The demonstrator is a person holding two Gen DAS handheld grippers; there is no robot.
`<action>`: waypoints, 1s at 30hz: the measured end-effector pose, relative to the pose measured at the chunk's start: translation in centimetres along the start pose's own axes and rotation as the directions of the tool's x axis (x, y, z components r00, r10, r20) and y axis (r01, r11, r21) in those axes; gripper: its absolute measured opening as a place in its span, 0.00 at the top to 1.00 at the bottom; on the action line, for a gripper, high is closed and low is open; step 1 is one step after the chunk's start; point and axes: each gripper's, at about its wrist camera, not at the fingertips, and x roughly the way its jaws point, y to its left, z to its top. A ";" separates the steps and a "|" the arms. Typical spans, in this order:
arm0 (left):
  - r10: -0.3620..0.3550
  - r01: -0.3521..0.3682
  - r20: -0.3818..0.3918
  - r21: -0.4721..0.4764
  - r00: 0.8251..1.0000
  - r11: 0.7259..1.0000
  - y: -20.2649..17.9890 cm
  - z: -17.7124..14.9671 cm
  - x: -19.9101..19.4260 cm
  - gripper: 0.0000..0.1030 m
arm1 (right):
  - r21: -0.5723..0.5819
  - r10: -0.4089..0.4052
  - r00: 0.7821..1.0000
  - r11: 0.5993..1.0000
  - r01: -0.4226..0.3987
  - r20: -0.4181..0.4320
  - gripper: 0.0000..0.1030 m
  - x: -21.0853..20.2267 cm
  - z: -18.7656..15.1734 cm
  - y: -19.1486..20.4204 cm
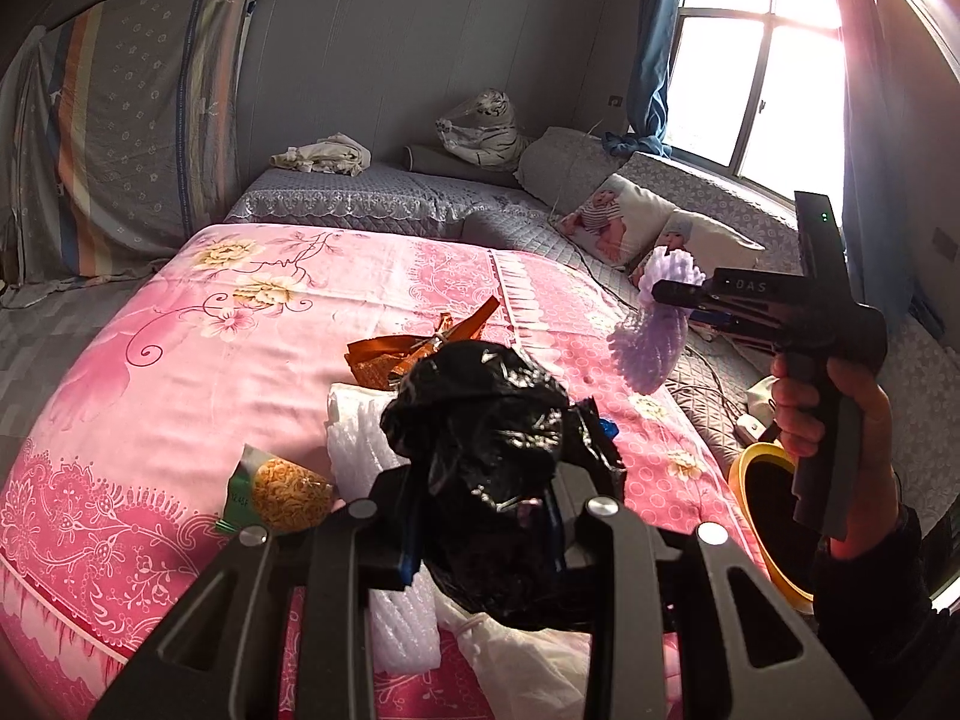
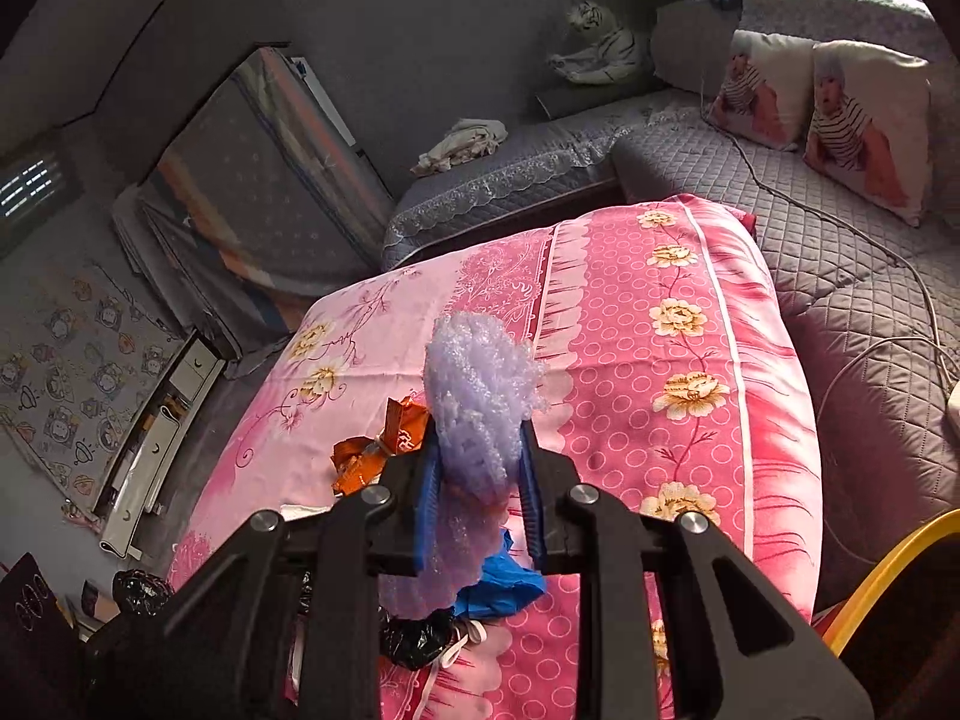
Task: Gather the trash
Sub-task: 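Carry the lavender mesh and black bag over the yellow-rimmed bin with both tools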
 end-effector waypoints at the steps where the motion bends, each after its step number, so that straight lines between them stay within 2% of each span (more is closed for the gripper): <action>1: -0.001 0.001 0.000 0.006 1.000 1.000 -0.3 0.1 0.1 0.73 | -0.007 -0.004 1.000 1.000 0.004 0.003 0.79 -0.5 -0.4 -0.2; 7: -0.016 0.017 -0.019 0.039 1.000 0.999 -2.0 0.2 1.1 0.72 | -0.042 -0.069 0.998 0.997 0.069 0.012 0.79 -2.6 -2.0 -1.2; 18: -0.055 0.062 -0.058 0.117 0.997 0.991 -6.6 0.7 3.7 0.72 | -0.018 -0.151 0.988 0.988 0.151 0.023 0.78 -4.4 -3.1 -4.4; 26: -0.114 0.129 -0.094 0.173 0.989 0.977 -10.8 0.9 5.9 0.72 | 0.047 -0.213 0.977 0.976 0.211 0.033 0.78 -7.1 -4.1 -8.8; 30: -0.155 0.177 -0.117 0.214 0.981 0.961 -13.8 0.7 7.2 0.72 | 0.089 -0.265 0.963 0.961 0.261 0.045 0.78 -9.2 -4.8 -11.7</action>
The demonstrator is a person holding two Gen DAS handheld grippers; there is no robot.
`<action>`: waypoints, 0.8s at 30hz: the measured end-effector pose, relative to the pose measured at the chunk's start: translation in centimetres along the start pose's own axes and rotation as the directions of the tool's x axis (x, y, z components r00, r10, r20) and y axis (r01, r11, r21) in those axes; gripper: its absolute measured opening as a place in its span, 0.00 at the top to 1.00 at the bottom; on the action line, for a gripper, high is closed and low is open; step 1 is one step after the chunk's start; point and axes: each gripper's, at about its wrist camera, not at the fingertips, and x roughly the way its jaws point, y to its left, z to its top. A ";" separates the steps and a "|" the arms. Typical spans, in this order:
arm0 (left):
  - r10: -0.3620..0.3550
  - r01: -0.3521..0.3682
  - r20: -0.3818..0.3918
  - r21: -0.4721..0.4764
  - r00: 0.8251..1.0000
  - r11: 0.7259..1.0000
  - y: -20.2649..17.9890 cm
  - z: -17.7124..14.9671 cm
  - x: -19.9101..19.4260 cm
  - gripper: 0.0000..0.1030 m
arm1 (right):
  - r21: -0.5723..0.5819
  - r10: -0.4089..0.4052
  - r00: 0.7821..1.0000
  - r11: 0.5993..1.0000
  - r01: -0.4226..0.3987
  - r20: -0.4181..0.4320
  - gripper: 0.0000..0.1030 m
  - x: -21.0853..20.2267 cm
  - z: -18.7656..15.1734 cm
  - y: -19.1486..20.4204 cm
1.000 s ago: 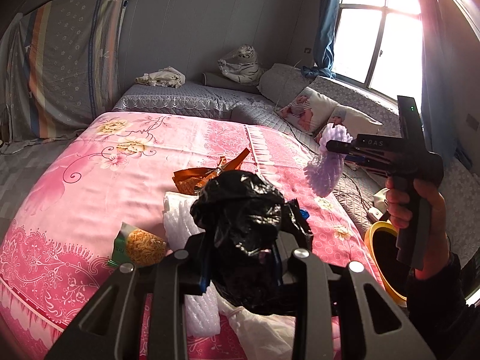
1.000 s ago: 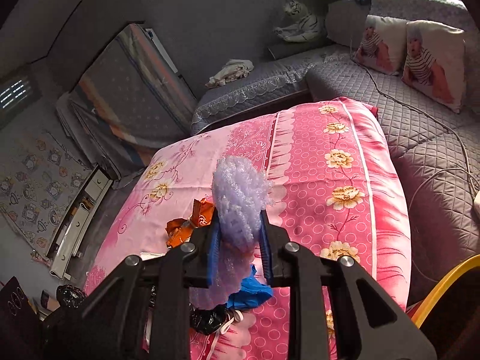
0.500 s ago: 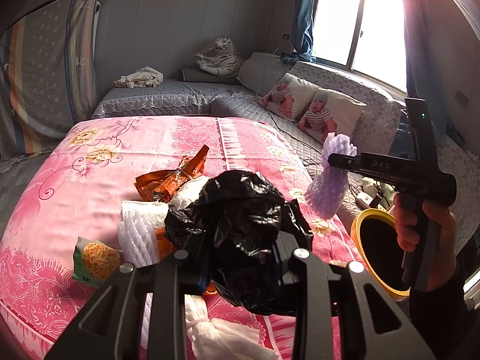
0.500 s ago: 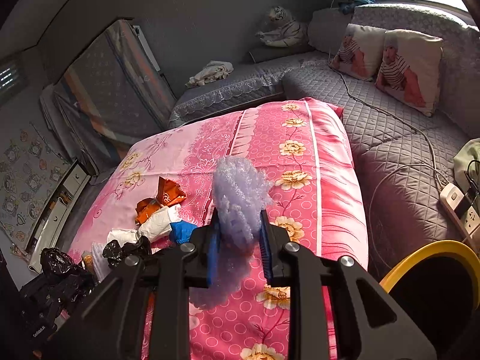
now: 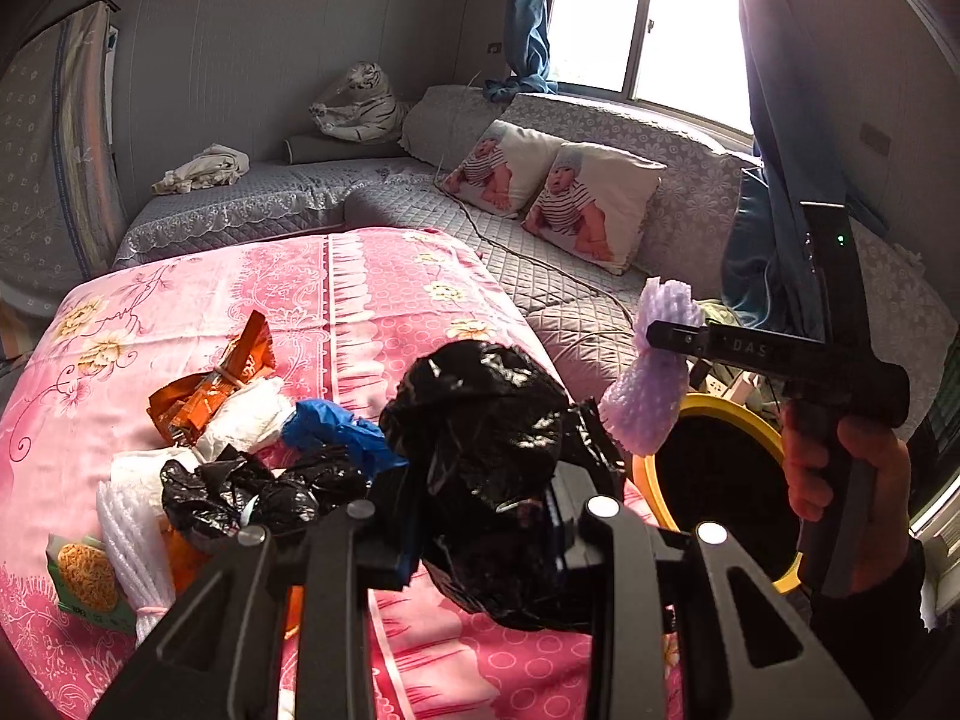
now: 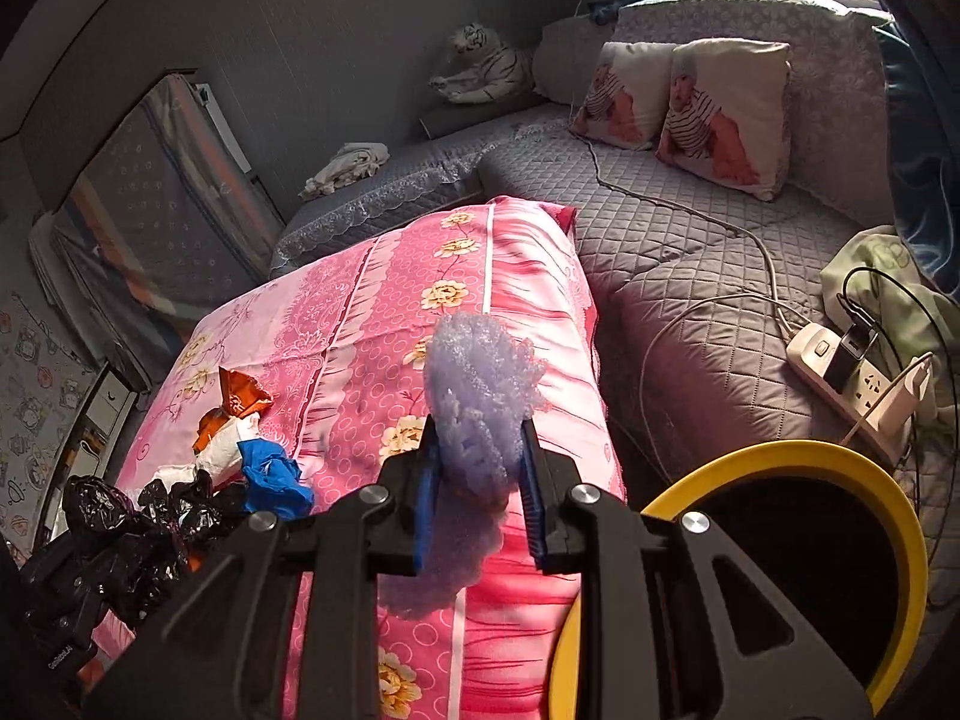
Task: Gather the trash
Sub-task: 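Carry the lavender mesh and black bag over the yellow-rimmed bin with both tools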
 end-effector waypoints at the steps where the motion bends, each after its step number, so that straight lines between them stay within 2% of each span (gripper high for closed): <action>1: -0.014 0.014 -0.005 0.012 1.000 1.000 -0.7 0.1 0.5 0.72 | 0.012 -0.017 1.000 1.000 0.017 0.003 0.78 -0.3 0.0 -0.9; 6: -0.092 0.094 -0.029 0.069 0.995 0.993 -4.6 0.6 2.6 0.72 | 0.068 -0.113 0.993 0.991 0.111 0.029 0.78 -2.4 -0.6 -5.3; 11: -0.162 0.167 -0.050 0.127 0.985 0.978 -8.5 1.0 4.8 0.72 | 0.112 -0.219 0.975 0.971 0.212 0.049 0.78 -4.4 -1.0 -9.1; 17: -0.207 0.218 -0.080 0.171 0.975 0.961 -12.1 1.0 7.2 0.72 | 0.150 -0.346 0.936 0.931 0.334 0.067 0.78 -6.6 -2.1 -12.0; 24: -0.239 0.259 -0.128 0.182 0.963 0.948 -14.9 0.0 9.7 0.72 | 0.205 -0.439 0.897 0.884 0.421 0.053 0.78 -7.5 -3.8 -14.5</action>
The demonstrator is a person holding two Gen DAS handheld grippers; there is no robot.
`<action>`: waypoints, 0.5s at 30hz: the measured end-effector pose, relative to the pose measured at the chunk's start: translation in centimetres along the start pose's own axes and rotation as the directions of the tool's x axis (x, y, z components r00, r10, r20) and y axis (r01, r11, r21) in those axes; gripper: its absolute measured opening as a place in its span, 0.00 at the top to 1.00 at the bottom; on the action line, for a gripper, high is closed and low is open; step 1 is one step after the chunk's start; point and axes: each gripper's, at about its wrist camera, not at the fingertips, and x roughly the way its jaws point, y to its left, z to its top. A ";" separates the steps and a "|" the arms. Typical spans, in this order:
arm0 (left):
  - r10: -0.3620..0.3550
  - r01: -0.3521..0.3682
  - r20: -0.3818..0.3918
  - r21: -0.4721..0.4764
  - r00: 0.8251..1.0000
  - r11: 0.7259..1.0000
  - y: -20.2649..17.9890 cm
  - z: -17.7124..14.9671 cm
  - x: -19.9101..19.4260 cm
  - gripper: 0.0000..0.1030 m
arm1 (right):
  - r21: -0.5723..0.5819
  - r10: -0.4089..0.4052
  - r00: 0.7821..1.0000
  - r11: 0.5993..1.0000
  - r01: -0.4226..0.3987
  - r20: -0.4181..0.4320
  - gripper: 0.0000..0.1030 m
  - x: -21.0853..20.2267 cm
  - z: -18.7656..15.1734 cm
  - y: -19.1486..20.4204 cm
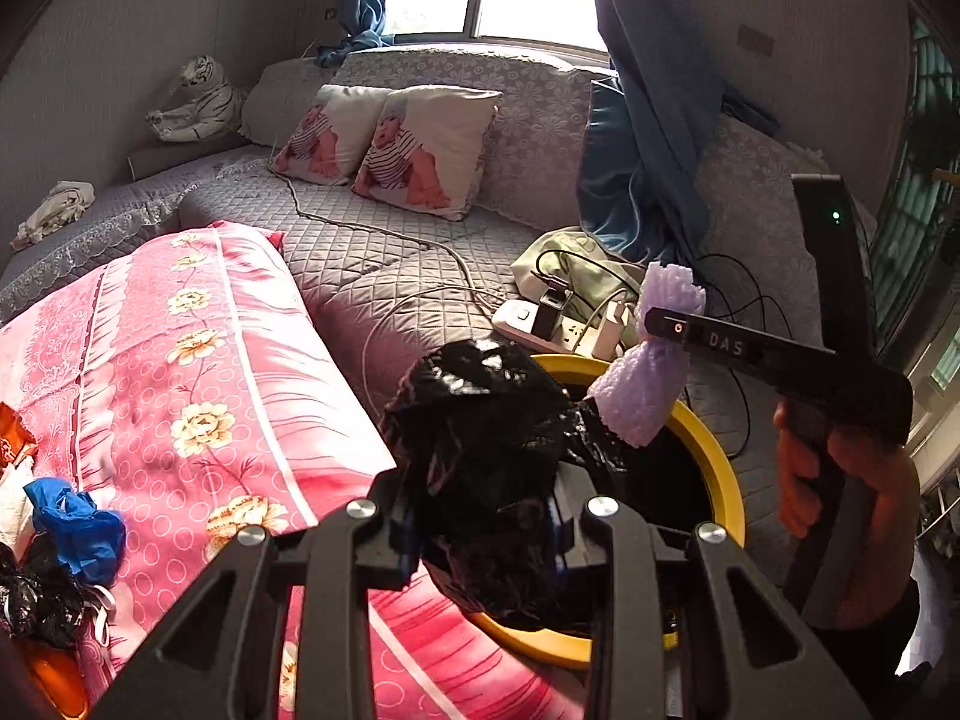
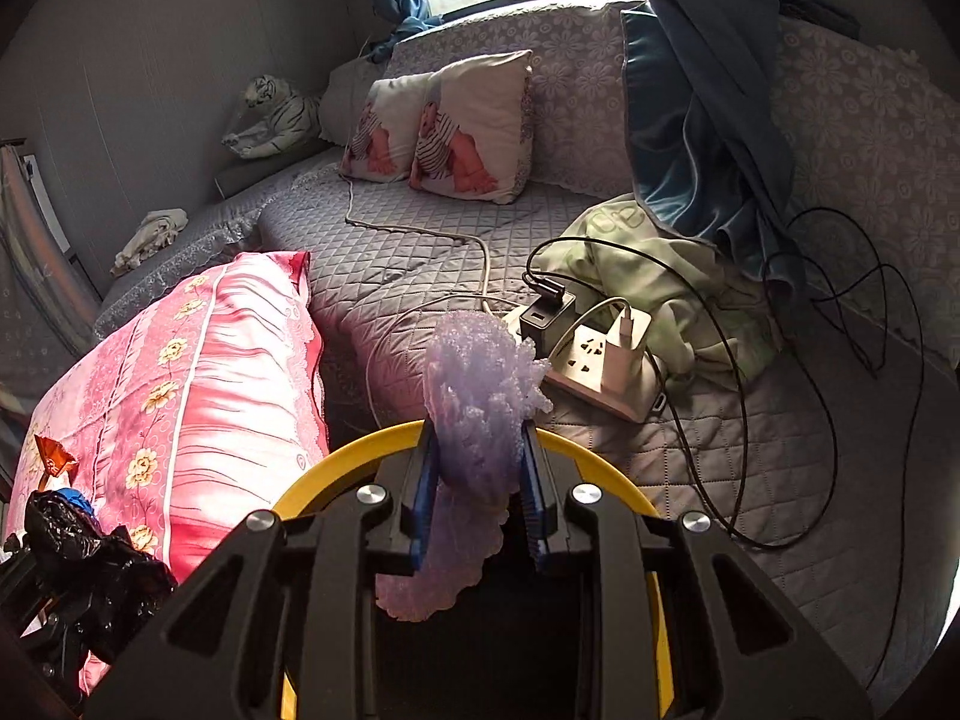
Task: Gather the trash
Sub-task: 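Carry the lavender mesh and black bag over the yellow-rimmed bin with both tools, then open both tools to drop the mesh and black bag into the bin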
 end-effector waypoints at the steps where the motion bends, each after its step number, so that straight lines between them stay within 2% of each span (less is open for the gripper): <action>1: -0.003 0.003 -0.007 0.002 1.000 1.000 -0.2 -0.1 0.4 0.72 | 0.002 -0.013 1.000 1.000 0.013 -0.002 0.78 0.1 -0.2 -0.2; 5: -0.010 0.010 -0.033 0.002 0.999 1.000 -0.7 -0.5 1.6 0.72 | -0.011 -0.057 0.998 0.998 0.057 -0.017 0.78 0.7 -0.7 -0.5; 15: -0.003 0.003 -0.060 -0.012 0.998 1.000 -0.4 -0.6 2.5 0.72 | -0.029 -0.053 0.998 0.998 0.052 -0.043 0.77 1.5 -1.2 0.3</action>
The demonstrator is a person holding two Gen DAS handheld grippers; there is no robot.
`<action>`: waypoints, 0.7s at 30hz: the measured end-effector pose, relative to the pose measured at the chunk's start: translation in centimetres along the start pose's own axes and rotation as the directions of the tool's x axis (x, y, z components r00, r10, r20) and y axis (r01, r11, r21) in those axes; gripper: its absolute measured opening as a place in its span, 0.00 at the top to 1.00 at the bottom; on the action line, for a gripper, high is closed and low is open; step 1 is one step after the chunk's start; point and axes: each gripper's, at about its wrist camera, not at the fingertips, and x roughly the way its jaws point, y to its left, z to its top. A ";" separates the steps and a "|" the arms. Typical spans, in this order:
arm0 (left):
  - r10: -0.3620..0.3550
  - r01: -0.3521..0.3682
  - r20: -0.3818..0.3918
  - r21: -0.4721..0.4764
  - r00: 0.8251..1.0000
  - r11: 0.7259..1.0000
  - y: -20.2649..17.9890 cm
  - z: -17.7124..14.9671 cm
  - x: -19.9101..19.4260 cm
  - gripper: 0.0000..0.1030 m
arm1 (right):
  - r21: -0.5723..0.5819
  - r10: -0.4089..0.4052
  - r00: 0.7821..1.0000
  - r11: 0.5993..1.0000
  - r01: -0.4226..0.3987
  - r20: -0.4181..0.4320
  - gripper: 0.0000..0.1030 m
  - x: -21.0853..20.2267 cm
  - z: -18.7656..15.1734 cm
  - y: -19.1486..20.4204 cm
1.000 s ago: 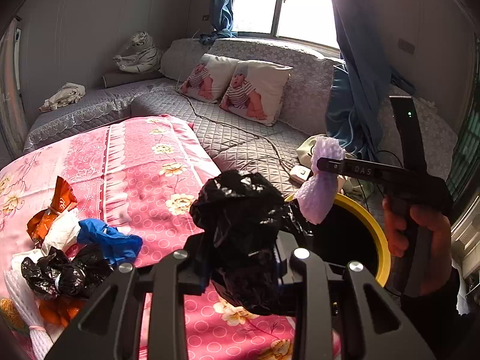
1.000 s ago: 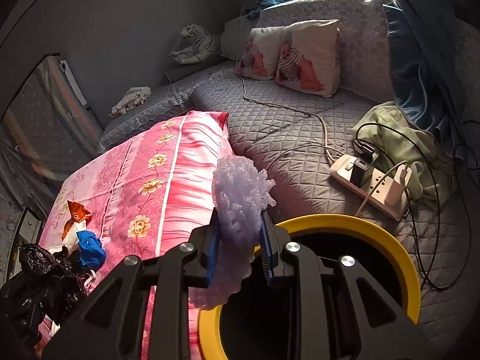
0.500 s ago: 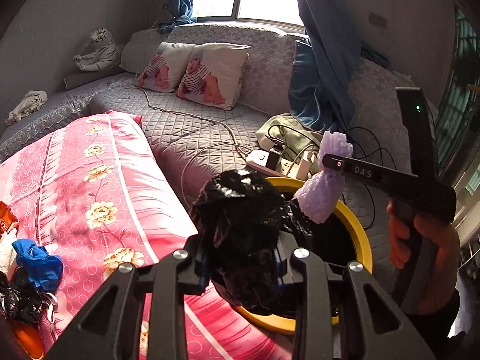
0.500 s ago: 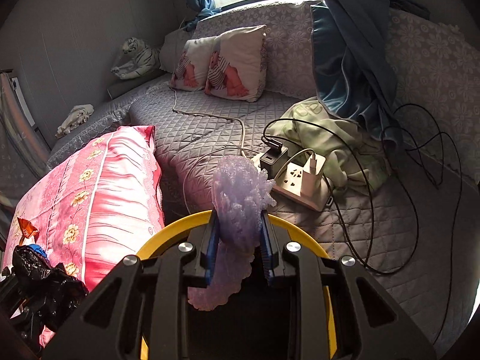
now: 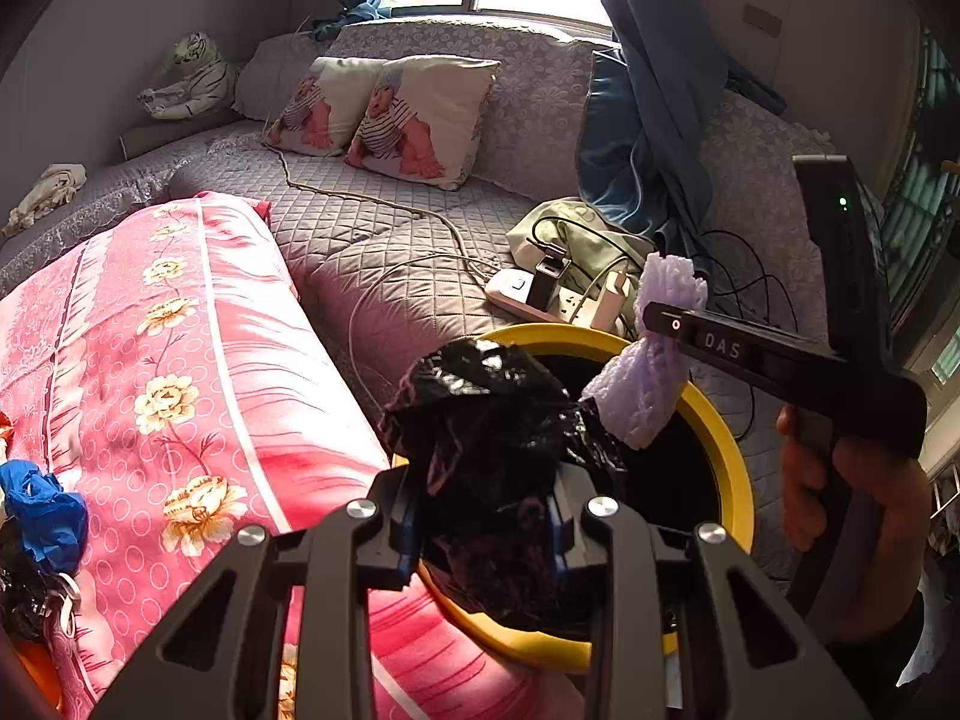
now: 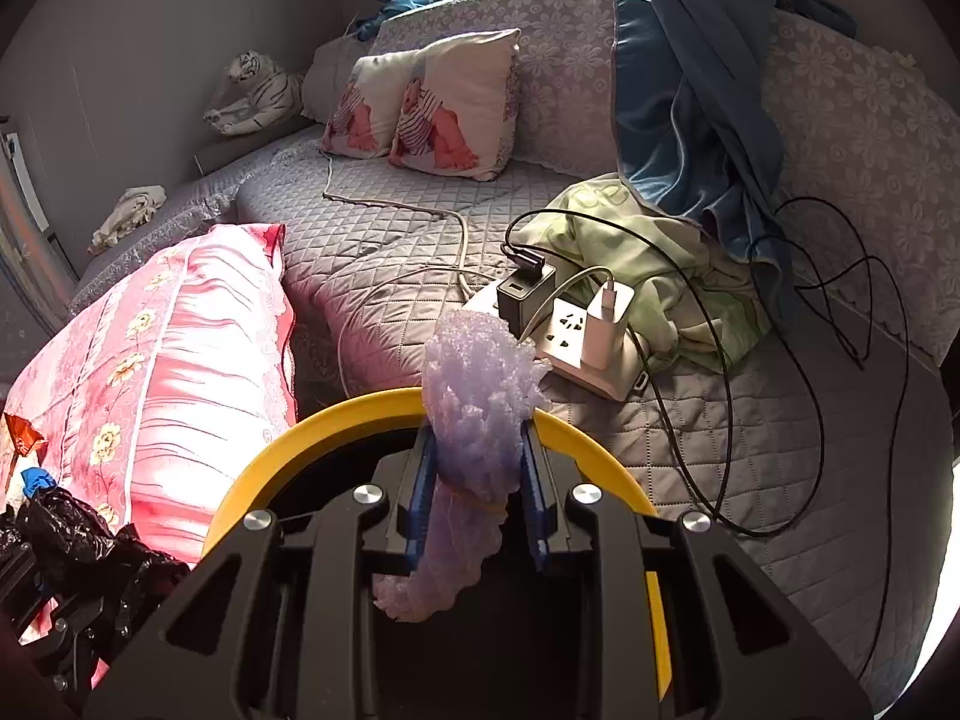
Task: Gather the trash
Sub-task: 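Open both tools to drop the mesh and black bag into the bin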
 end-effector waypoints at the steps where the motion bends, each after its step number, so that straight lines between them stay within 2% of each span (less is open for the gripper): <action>1: 0.001 -0.001 -0.003 0.000 1.000 1.000 0.1 0.0 0.1 0.72 | -0.002 0.000 1.000 1.000 0.000 -0.003 0.77 0.1 0.0 0.1; 12: -0.001 0.001 -0.014 0.005 1.000 1.000 -0.2 0.7 0.8 0.71 | 0.006 -0.030 1.000 1.000 0.030 -0.003 0.77 0.2 0.1 -0.3; 13: -0.002 0.002 -0.016 0.004 1.000 1.000 -0.2 0.7 0.8 0.68 | 0.012 -0.034 0.999 0.999 0.034 -0.002 0.73 0.2 0.1 -0.5; 15: -0.004 0.004 -0.016 -0.007 1.000 1.000 0.0 0.5 0.8 0.52 | 0.029 -0.047 0.999 0.998 0.047 0.003 0.67 0.1 0.2 -0.8; 17: 0.006 -0.006 -0.012 -0.016 1.000 1.000 0.3 0.5 0.7 0.45 | 0.050 -0.056 0.998 0.997 0.056 0.007 0.60 0.0 0.2 -1.3; 21: 0.016 -0.016 -0.010 -0.052 1.000 0.998 1.1 0.5 0.6 0.38 | 0.078 -0.064 0.998 0.995 0.063 0.013 0.54 -0.2 0.3 -1.9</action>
